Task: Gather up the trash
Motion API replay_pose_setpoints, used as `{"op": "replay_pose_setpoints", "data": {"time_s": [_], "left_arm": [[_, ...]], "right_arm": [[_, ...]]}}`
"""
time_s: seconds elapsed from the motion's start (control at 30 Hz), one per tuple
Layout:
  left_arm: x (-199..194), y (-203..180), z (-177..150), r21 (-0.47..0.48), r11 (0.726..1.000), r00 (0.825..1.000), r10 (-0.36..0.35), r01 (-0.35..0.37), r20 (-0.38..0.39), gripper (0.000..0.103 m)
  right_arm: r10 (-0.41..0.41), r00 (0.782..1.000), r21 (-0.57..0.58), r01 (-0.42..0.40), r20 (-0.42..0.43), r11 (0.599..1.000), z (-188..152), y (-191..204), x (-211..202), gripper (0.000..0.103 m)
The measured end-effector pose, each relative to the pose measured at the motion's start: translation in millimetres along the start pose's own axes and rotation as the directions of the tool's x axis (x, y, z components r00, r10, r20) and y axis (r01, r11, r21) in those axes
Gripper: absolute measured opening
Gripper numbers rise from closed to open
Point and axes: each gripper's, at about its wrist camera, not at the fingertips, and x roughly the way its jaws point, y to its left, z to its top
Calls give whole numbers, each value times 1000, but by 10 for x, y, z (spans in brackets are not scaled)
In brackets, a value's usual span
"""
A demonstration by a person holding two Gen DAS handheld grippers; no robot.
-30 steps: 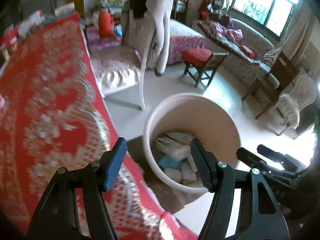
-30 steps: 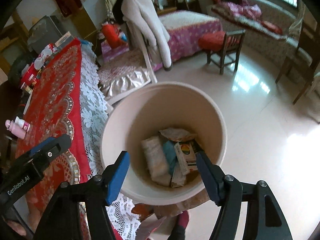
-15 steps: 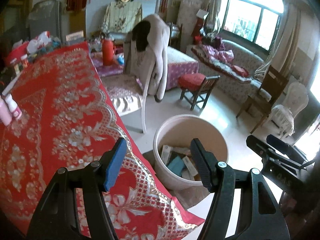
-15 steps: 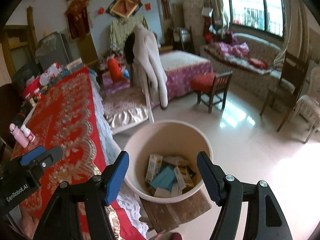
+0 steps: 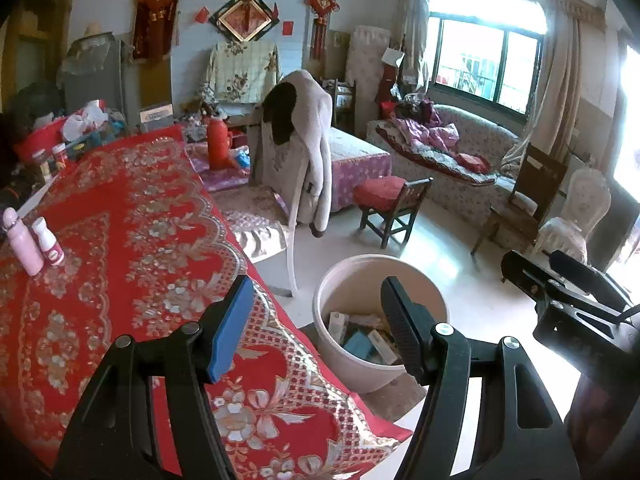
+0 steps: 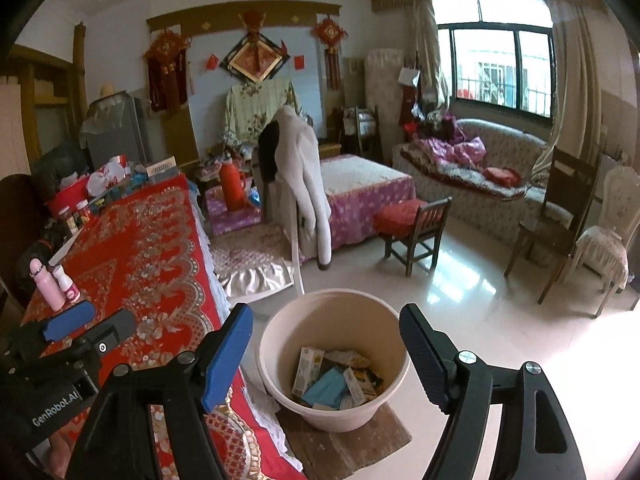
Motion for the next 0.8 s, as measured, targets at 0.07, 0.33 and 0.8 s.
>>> {"op": "replay_pose_setpoints", "data": {"time_s": [0.07, 0.33, 0.8], "left_arm": [[-43, 15, -7, 4, 1000, 1000, 4, -4, 7, 65], [-114, 93, -39, 7, 999, 999, 35, -35, 10, 65], [-207, 59, -76, 36, 999, 998, 35, -36, 46, 65]], "right_arm": [[-3, 1000, -3, 3, 13, 1000, -2, 43, -49, 78], [3, 1000, -11, -2, 16, 1000, -25, 107, -104, 78], [1, 1000, 2, -1, 15, 1000, -26, 133, -149, 79]]}}
